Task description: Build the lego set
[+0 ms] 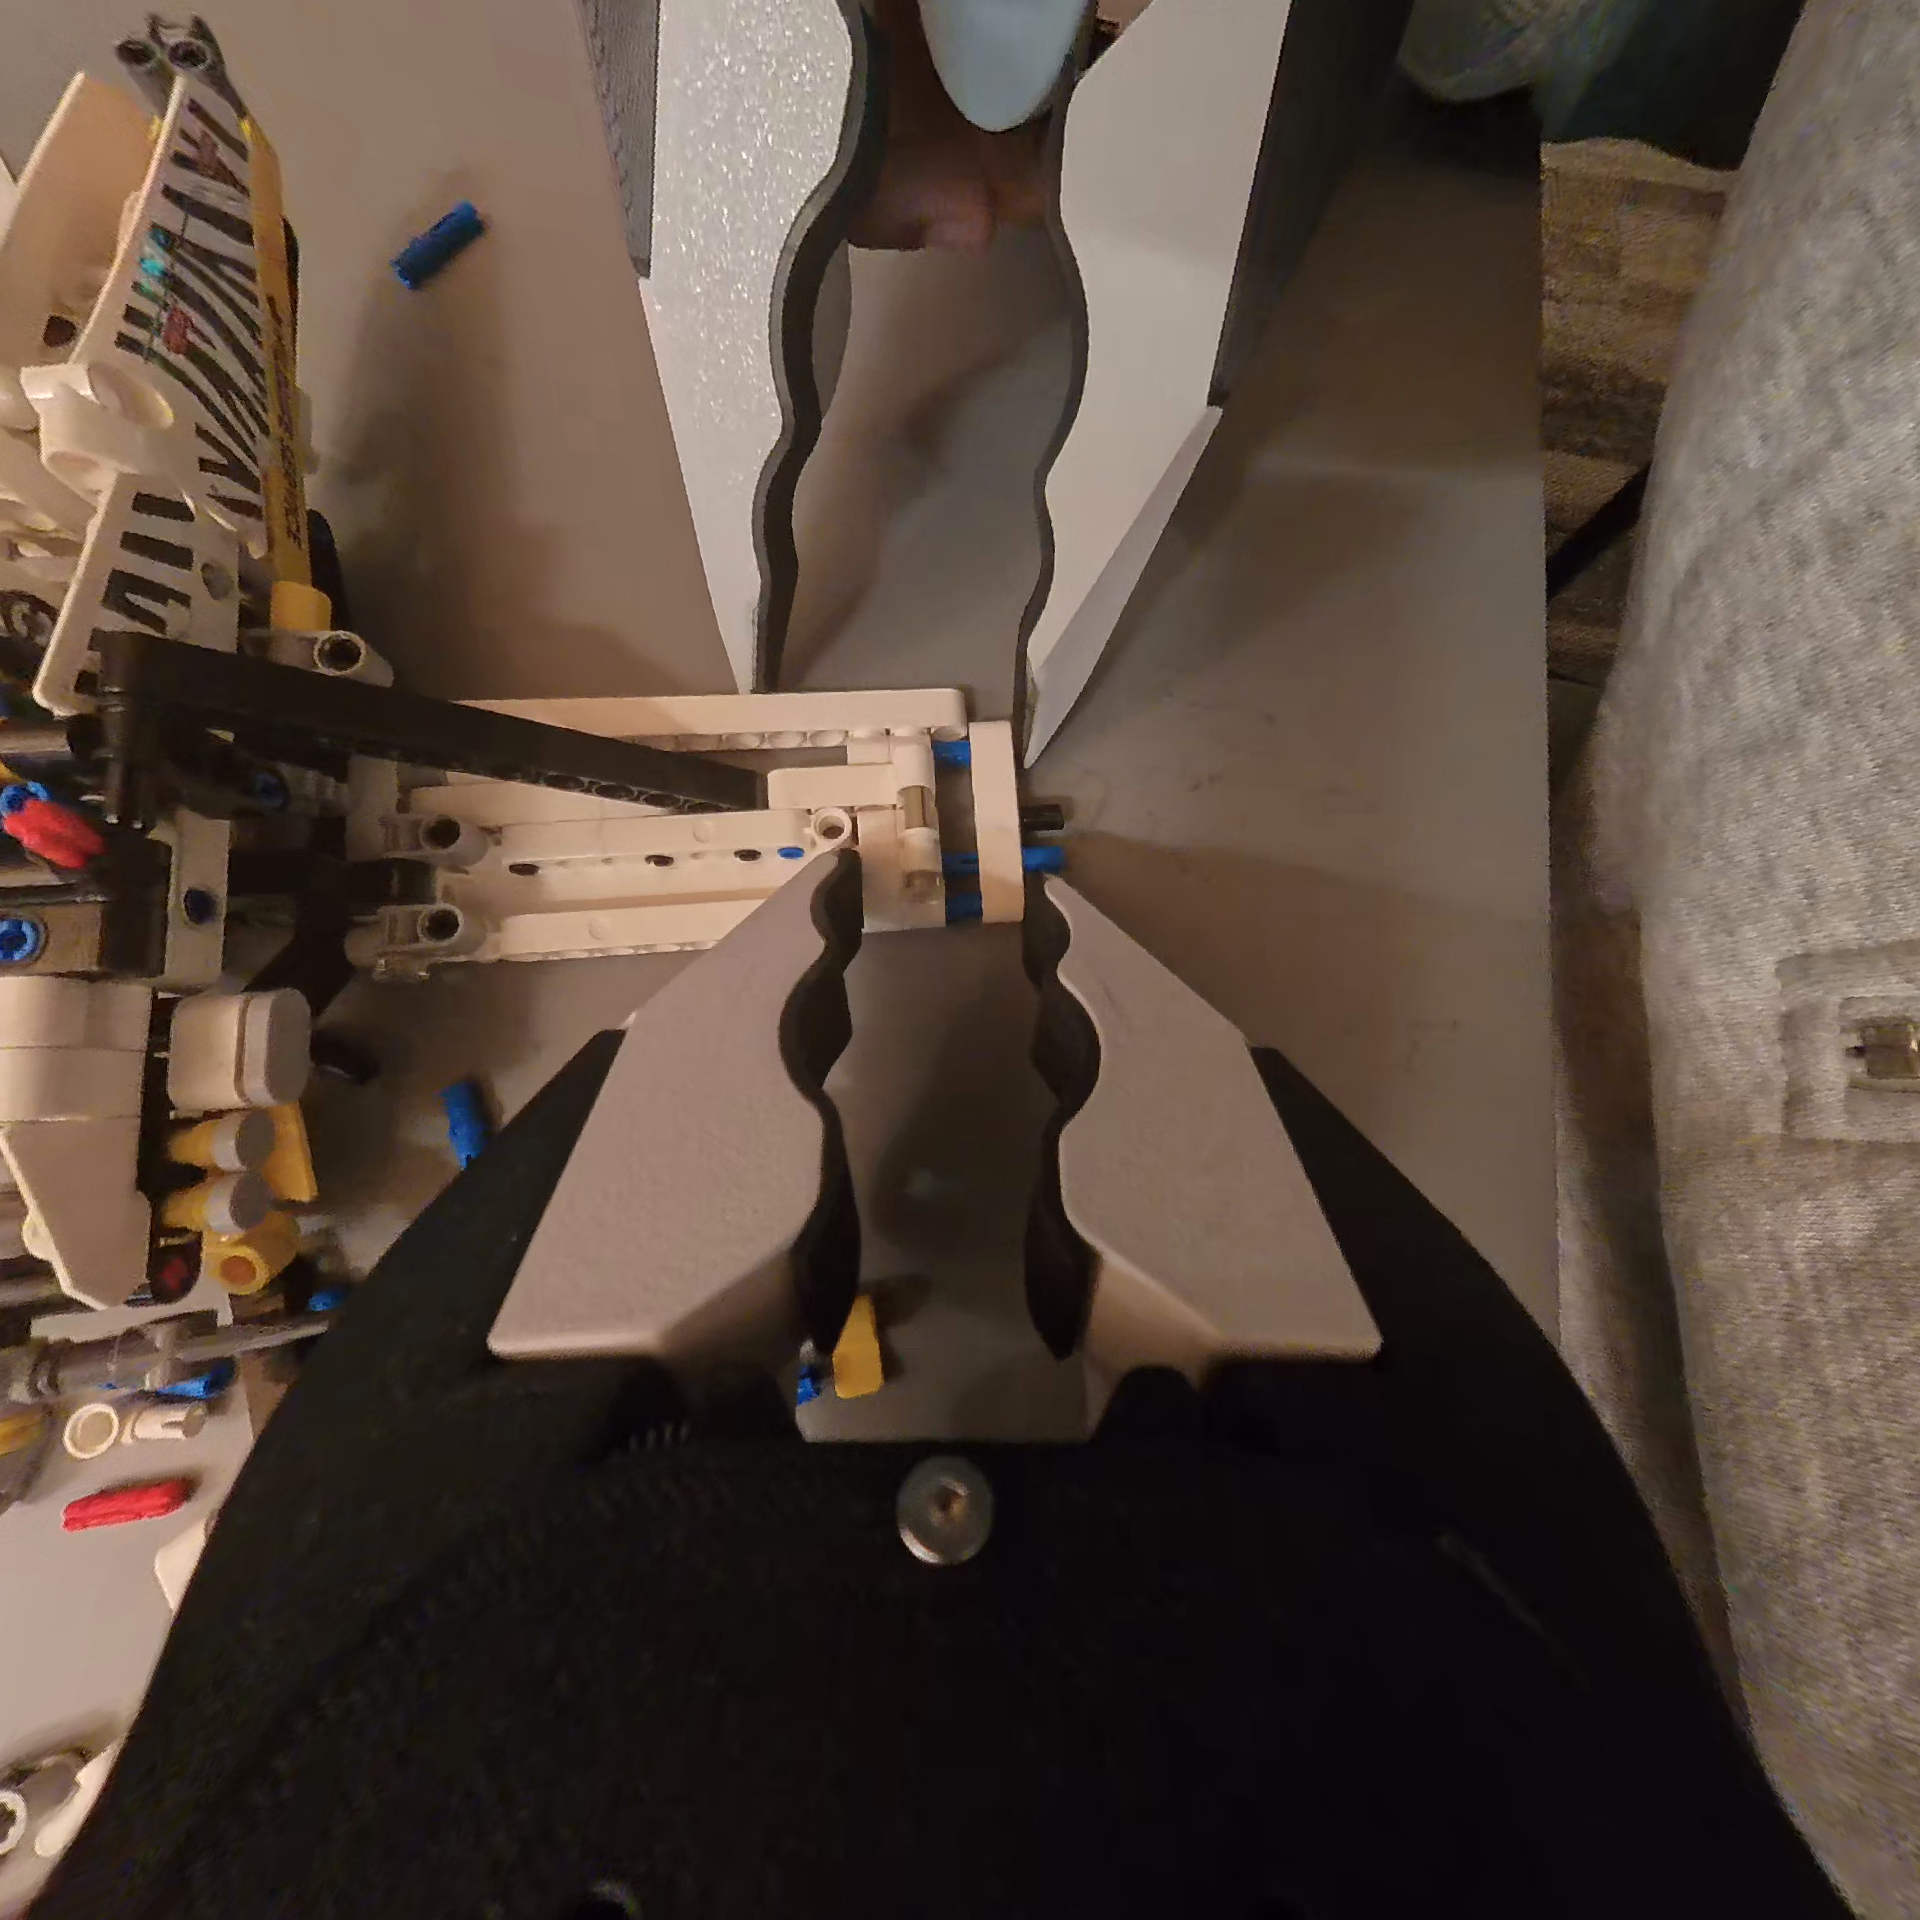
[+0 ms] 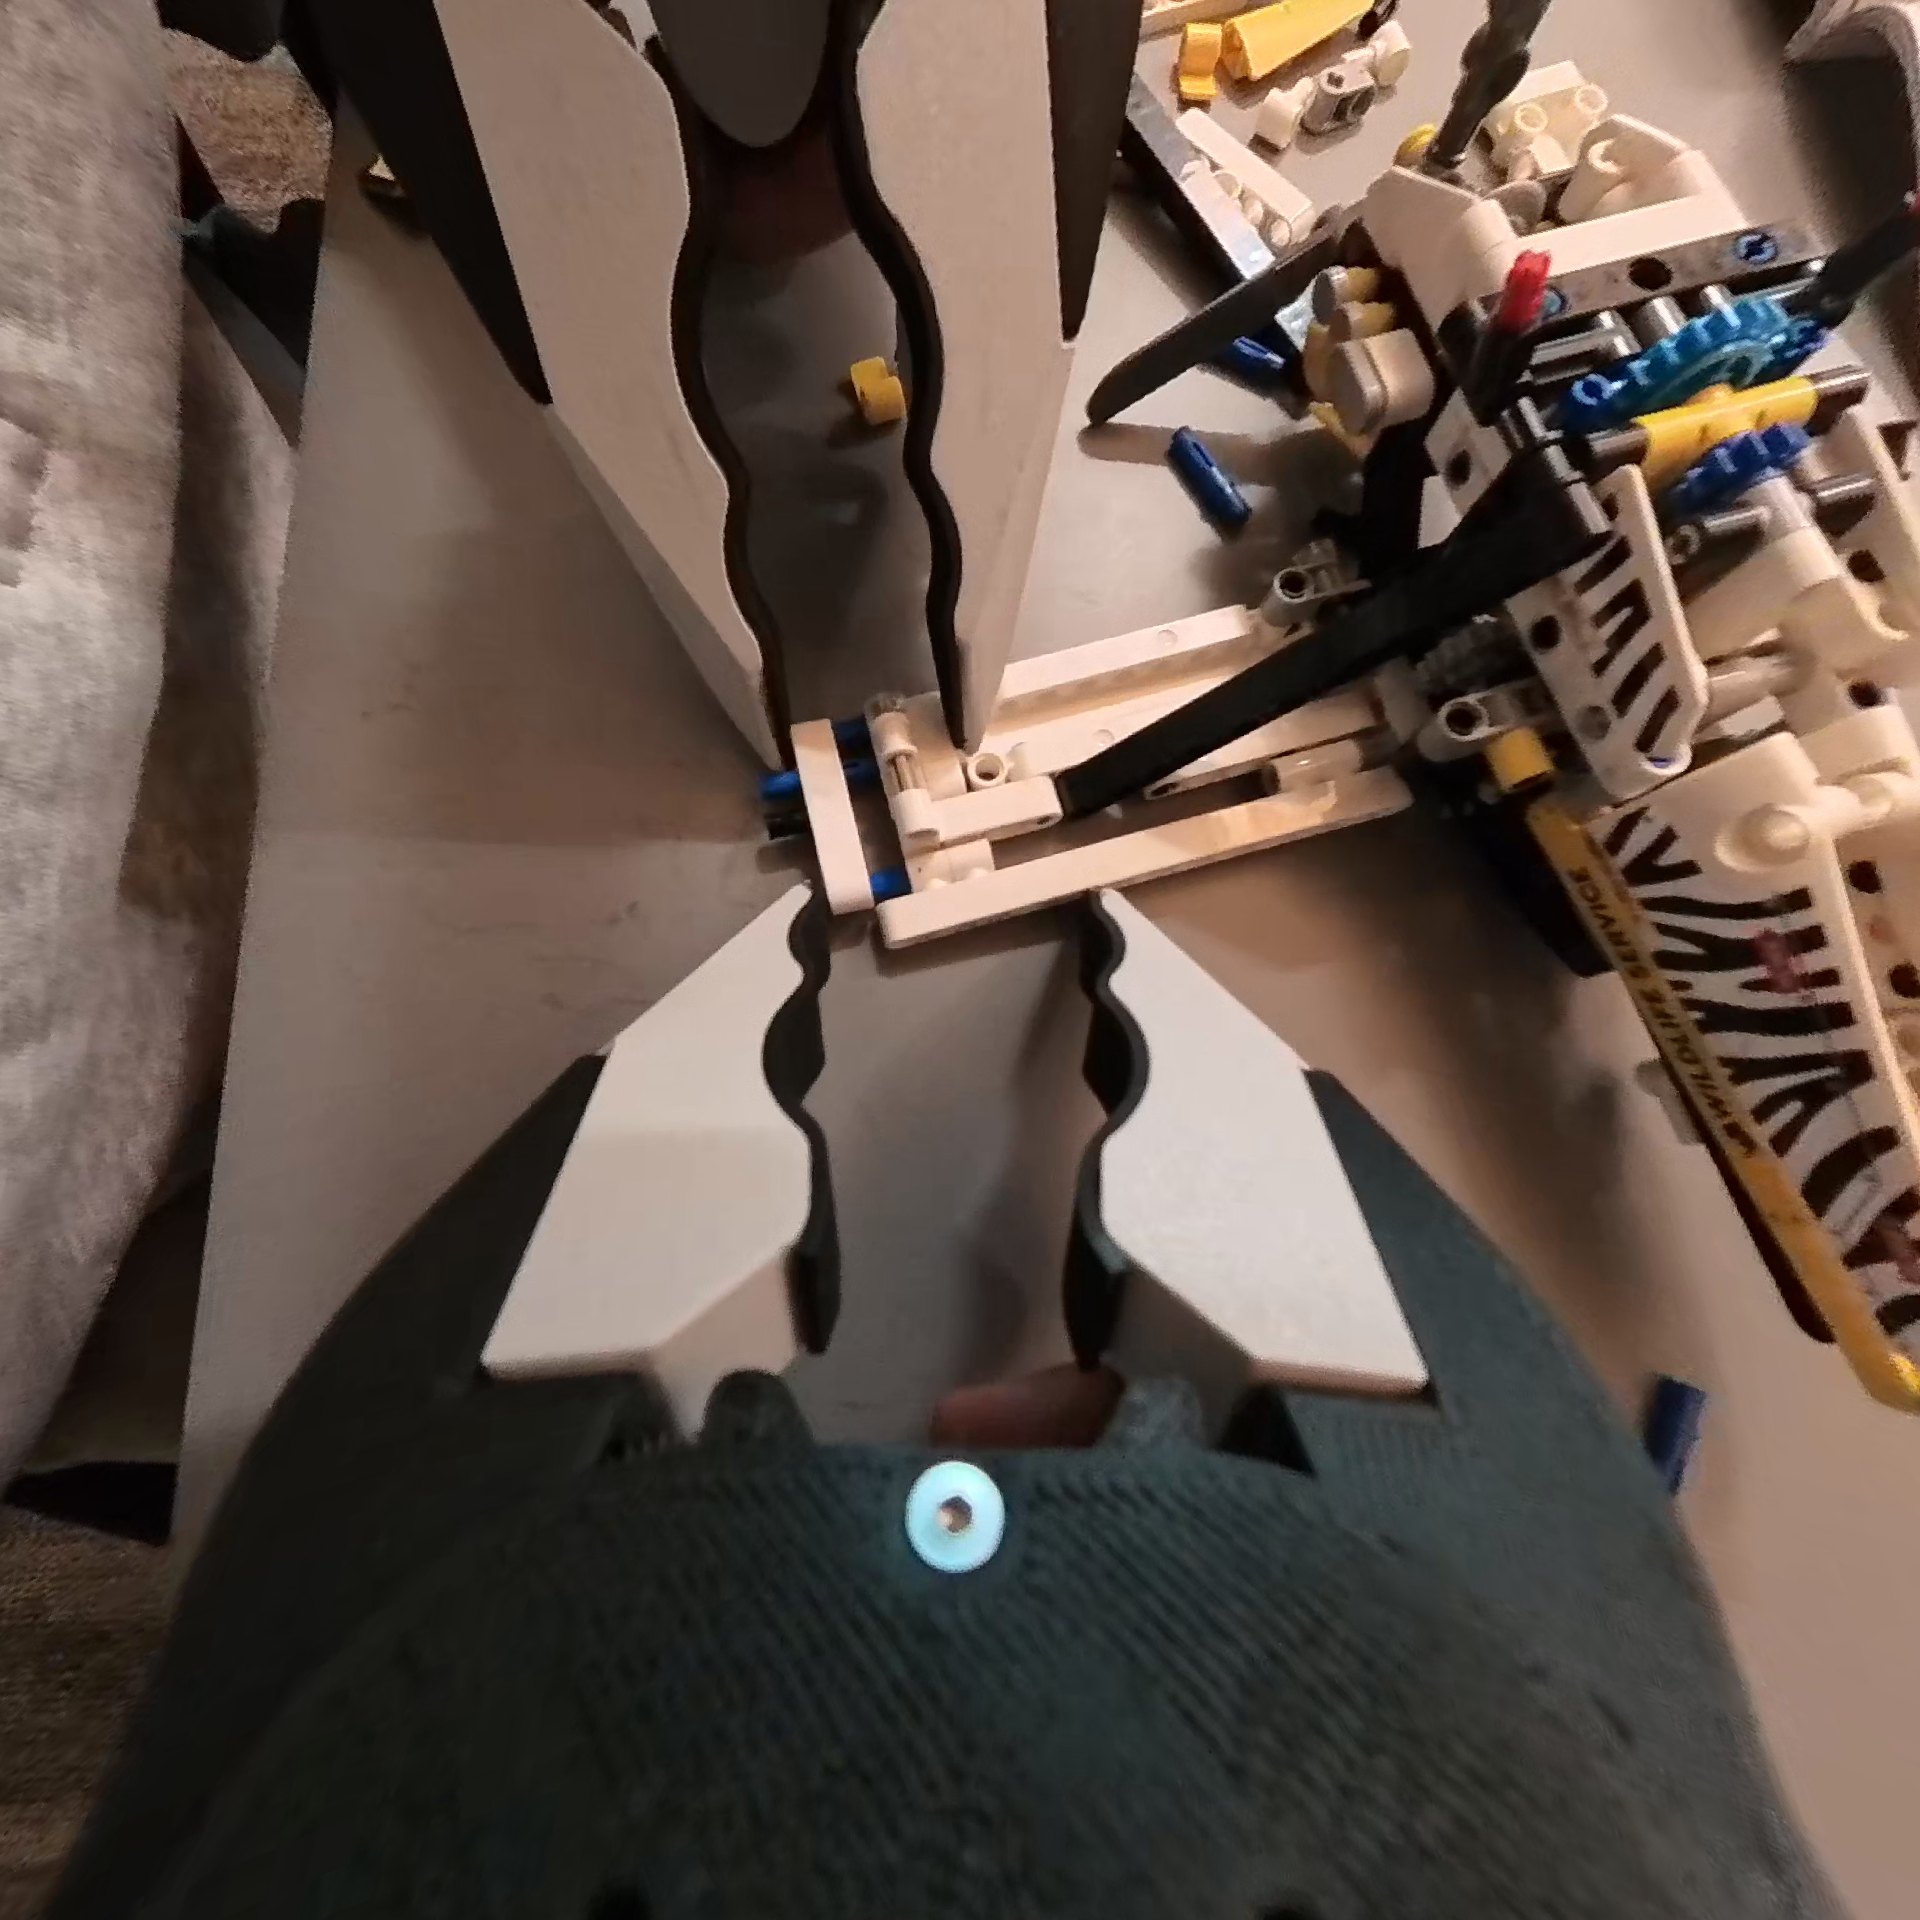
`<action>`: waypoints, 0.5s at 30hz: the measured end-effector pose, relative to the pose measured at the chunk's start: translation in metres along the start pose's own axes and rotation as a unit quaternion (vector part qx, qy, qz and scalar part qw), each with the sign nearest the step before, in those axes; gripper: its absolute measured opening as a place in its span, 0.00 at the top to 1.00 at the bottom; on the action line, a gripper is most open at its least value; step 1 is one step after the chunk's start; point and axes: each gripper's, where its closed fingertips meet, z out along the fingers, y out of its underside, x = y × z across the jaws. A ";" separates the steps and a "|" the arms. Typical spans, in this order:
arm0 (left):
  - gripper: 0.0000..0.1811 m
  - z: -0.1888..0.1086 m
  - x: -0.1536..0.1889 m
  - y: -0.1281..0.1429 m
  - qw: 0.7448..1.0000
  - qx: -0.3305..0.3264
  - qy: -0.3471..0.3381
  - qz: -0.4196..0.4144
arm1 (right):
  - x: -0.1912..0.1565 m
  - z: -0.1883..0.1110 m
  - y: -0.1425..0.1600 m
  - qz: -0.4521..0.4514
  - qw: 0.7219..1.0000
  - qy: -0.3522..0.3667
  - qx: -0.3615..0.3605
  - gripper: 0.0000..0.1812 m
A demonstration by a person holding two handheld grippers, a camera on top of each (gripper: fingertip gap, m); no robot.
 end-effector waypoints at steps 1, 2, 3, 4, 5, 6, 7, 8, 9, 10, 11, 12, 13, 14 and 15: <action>0.83 0.000 0.000 0.000 1.000 0.000 0.000 0.000 | 0.000 0.000 0.000 0.001 1.000 0.000 0.000 0.74; 0.83 0.000 0.000 -0.001 1.000 0.000 0.001 0.000 | 0.000 0.000 0.000 0.002 1.000 0.000 0.000 0.74; 0.83 0.001 0.000 -0.001 1.000 0.000 0.001 0.000 | 0.000 0.000 0.000 0.004 1.000 0.000 0.000 0.74; 0.83 0.001 0.001 -0.001 1.000 0.001 0.002 -0.001 | 0.000 0.000 0.000 0.008 1.000 -0.001 0.000 0.74; 0.83 0.001 0.001 -0.001 1.000 0.001 0.004 -0.003 | 0.000 0.000 0.000 0.011 1.000 -0.003 0.000 0.74; 0.84 0.001 0.001 -0.001 1.000 0.002 0.006 -0.005 | 0.000 0.000 0.000 0.014 1.000 -0.005 0.000 0.74; 0.84 0.001 0.001 -0.002 1.000 0.002 0.008 -0.008 | 0.000 0.000 -0.001 0.014 1.000 -0.005 0.000 0.74; 0.84 0.000 0.001 -0.002 1.000 0.003 0.010 -0.009 | 0.000 0.000 -0.001 0.014 1.000 -0.005 0.000 0.74; 0.84 0.000 0.001 -0.002 1.000 0.004 0.011 -0.011 | 0.000 0.000 -0.001 0.015 1.000 -0.005 0.000 0.74; 0.84 0.000 0.001 -0.002 1.000 0.004 0.012 -0.013 | 0.001 0.000 -0.001 0.015 1.000 -0.004 -0.001 0.74; 0.84 0.000 0.001 -0.002 1.000 0.004 0.010 -0.013 | 0.001 0.001 -0.001 0.015 1.000 -0.003 -0.001 0.74; 0.84 0.001 0.001 -0.002 1.000 0.004 0.005 -0.011 | 0.001 0.001 -0.001 0.015 1.000 -0.002 -0.002 0.74; 0.84 0.001 0.001 -0.002 1.000 0.003 0.000 -0.009 | 0.001 0.001 0.000 0.016 1.000 -0.001 -0.004 0.74; 0.84 0.001 0.001 -0.002 1.000 0.002 -0.005 -0.006 | 0.001 0.002 0.000 0.020 1.000 0.000 -0.005 0.74; 0.84 0.002 0.001 -0.002 1.000 0.001 -0.009 -0.005 | 0.001 0.002 0.000 0.023 1.000 0.001 -0.006 0.74</action>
